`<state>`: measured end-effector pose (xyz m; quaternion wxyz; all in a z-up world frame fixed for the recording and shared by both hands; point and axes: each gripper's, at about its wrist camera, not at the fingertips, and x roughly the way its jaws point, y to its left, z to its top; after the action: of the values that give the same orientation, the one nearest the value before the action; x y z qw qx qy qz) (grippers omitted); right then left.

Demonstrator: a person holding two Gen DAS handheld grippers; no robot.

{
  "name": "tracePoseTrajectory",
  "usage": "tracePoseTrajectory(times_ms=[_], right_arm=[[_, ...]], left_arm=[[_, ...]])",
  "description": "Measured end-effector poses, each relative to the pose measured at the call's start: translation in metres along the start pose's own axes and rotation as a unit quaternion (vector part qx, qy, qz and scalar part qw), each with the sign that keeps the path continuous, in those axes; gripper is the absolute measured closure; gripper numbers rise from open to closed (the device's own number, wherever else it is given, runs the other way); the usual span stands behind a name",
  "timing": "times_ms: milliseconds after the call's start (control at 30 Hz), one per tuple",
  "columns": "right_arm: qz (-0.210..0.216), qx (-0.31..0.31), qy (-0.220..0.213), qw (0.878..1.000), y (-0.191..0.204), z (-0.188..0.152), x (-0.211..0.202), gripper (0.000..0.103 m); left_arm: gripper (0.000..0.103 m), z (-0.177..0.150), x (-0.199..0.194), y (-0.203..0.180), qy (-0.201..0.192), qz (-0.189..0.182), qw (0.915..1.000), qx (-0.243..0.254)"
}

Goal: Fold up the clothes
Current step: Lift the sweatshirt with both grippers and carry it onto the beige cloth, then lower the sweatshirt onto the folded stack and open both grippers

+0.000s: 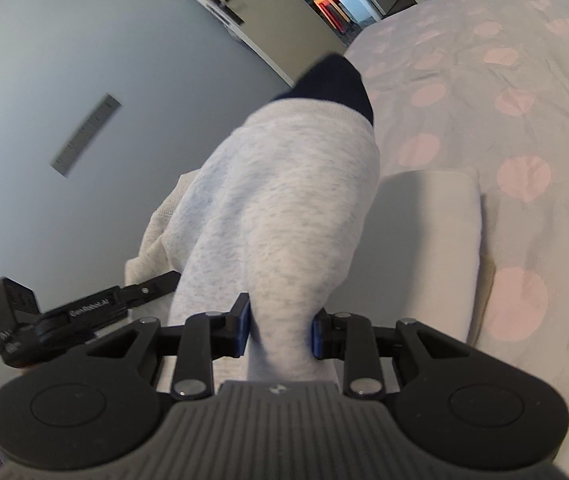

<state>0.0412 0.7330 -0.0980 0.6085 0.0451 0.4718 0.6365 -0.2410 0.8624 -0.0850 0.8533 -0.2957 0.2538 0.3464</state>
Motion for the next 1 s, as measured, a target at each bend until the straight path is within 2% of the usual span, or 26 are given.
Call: tracePoseTrajectory(times_ms=[100,200,267,333,400,433,567,633,700,833,1000], right_arm=[[-0.034,-0.011,0.0,0.999,-0.003,-0.003,0.009,0.061],[-0.078,-0.045,0.001,0.996,0.005,-0.005,0.006,0.054],[-0.104,-0.07,0.0,0.992,0.016,-0.012,-0.009,0.048],[-0.133,-0.107,-0.016,0.985,0.016,-0.014,-0.023,0.048],[-0.142,-0.143,-0.037,0.979,0.021,-0.011,-0.035,0.047],[-0.146,-0.161,-0.048,0.975,0.023,-0.01,-0.042,0.047],[-0.118,-0.215,-0.037,0.969,0.042,-0.007,-0.037,0.05],[-0.123,-0.247,-0.029,0.961,0.053,-0.009,-0.024,0.055],[-0.124,-0.252,-0.011,0.96,0.056,-0.009,-0.003,0.061],[-0.151,-0.254,0.016,0.955,0.056,-0.003,0.039,0.059],[-0.168,-0.218,0.046,0.96,0.044,0.015,0.08,0.059]], left_arm=[[0.081,0.0,0.012,0.001,0.013,0.022,0.9996,-0.011],[0.069,0.003,0.012,-0.002,0.013,0.048,0.9987,-0.013],[0.067,0.008,0.004,0.0,0.001,0.056,0.9983,-0.014],[0.063,0.012,-0.012,0.001,-0.016,0.068,0.9976,-0.006],[0.062,0.013,-0.031,0.0,-0.034,0.069,0.997,0.002],[0.063,0.013,-0.04,-0.001,-0.04,0.063,0.9971,0.008],[0.075,0.003,-0.059,-0.017,-0.039,0.012,0.9979,0.05],[0.077,-0.002,-0.046,-0.023,-0.025,0.022,0.9972,0.066],[0.083,-0.006,-0.028,-0.026,-0.006,0.035,0.9966,0.074],[0.093,-0.006,0.01,-0.018,0.035,0.057,0.9956,0.066],[0.098,0.0,0.047,-0.006,0.061,0.086,0.9917,0.073]])
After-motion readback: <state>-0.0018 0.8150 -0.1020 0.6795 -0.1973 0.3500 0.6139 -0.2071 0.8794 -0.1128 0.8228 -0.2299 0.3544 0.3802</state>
